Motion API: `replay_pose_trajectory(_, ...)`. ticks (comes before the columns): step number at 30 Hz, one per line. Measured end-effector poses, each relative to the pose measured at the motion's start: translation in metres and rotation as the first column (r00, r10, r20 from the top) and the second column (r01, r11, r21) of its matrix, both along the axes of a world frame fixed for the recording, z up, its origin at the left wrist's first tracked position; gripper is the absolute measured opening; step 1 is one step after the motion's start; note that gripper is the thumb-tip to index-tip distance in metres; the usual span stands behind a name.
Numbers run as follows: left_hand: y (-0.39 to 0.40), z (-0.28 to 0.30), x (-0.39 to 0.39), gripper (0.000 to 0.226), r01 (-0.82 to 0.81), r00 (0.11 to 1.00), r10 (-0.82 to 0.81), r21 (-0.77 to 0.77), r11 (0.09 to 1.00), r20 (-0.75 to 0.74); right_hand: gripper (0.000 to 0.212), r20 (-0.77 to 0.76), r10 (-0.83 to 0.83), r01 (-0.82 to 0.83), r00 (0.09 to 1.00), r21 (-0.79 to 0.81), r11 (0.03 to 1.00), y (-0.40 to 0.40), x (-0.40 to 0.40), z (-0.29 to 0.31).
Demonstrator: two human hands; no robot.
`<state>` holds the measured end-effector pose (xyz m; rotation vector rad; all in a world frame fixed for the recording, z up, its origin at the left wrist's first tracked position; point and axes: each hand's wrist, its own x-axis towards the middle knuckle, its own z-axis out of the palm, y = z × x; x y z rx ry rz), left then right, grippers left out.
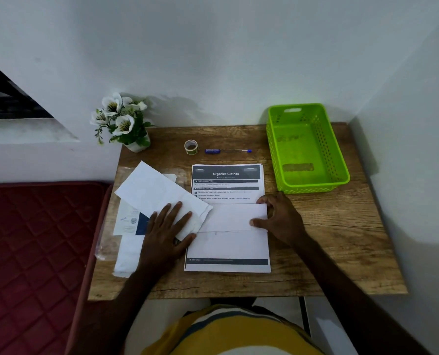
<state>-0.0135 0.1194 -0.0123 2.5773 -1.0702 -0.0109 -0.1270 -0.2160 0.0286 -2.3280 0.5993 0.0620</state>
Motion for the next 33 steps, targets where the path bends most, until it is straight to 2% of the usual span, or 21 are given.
replay_pose_trajectory(3, 0.000, 0.000, 0.001, 0.064, -0.002, 1.000, 0.002, -0.006, 1.000, 0.000, 0.066, -0.005, 0.014, -0.014, 1.000, 0.008, 1.000, -0.001, 0.000, -0.001)
replay_pose_trajectory(7, 0.000, 0.000, 0.001, 0.065, -0.004, 1.000, 0.004, -0.010, 1.000, -0.002, 0.056, -0.028, 0.014, -0.014, 1.000, -0.001, 1.000, 0.000, 0.001, 0.002)
replay_pose_trajectory(11, 0.000, 0.000, 0.001, 0.065, -0.007, 1.000, 0.007, 0.001, 1.000, -0.002, 0.046, 0.012, 0.015, -0.015, 1.000, 0.019, 1.000, 0.001, -0.001, 0.001)
replay_pose_trajectory(15, -0.002, 0.002, -0.001, 0.065, -0.023, 1.000, 0.023, -0.014, 1.000, 0.003, 0.028, 0.030, -0.084, 0.077, 0.996, 0.185, 0.980, 0.001, -0.005, -0.002)
replay_pose_trajectory(19, -0.010, 0.004, -0.004, 0.065, -0.069, 0.998, 0.069, -0.044, 0.997, 0.011, 0.018, 0.083, -0.206, 0.154, 0.975, 0.411, 0.899, 0.003, -0.008, 0.004)
replay_pose_trajectory(23, -0.017, 0.006, -0.006, 0.063, -0.107, 0.993, 0.108, -0.039, 0.994, 0.037, 0.009, 0.245, -0.326, 0.181, 0.913, 0.474, 0.862, -0.001, -0.010, 0.021)
replay_pose_trajectory(28, -0.022, 0.003, -0.007, 0.060, -0.139, 0.990, 0.140, -0.039, 0.989, 0.031, 0.014, 0.371, -0.482, 0.225, 0.794, 0.557, 0.799, -0.010, -0.014, 0.050)
replay_pose_trajectory(31, -0.022, 0.002, -0.007, 0.060, -0.144, 0.989, 0.145, -0.041, 0.989, 0.032, 0.011, 0.364, -0.540, 0.239, 0.759, 0.615, 0.751, -0.010, -0.014, 0.063)
replay_pose_trajectory(33, -0.023, 0.002, -0.007, 0.059, -0.148, 0.988, 0.149, -0.046, 0.988, 0.027, 0.013, 0.335, -0.527, 0.241, 0.781, 0.618, 0.749, -0.007, -0.013, 0.065)
